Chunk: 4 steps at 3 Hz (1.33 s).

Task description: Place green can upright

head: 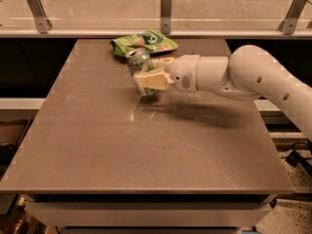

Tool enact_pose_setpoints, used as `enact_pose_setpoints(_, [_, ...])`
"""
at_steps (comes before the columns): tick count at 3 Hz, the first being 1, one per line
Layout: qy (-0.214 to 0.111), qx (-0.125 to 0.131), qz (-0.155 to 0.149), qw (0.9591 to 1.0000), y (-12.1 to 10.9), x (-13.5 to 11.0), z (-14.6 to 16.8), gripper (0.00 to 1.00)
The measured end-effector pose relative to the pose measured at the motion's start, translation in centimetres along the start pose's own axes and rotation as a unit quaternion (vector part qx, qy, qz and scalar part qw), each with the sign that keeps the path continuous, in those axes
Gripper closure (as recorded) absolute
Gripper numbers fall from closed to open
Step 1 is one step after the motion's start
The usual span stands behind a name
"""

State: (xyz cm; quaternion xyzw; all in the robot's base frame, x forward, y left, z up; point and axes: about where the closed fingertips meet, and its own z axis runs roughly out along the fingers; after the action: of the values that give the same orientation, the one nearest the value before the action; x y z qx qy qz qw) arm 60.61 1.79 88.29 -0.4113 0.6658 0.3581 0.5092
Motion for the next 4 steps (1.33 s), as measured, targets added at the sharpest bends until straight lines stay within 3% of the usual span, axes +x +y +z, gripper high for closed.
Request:
enact_pose_setpoints(3, [-0.084,0.0,0.0,0.9965,-1.5,1.6,0.4,1.0])
enact_pose_setpoints(4, [-0.092,-0.004,0.006,0.9957,-2.2,2.3,0.8,0.82])
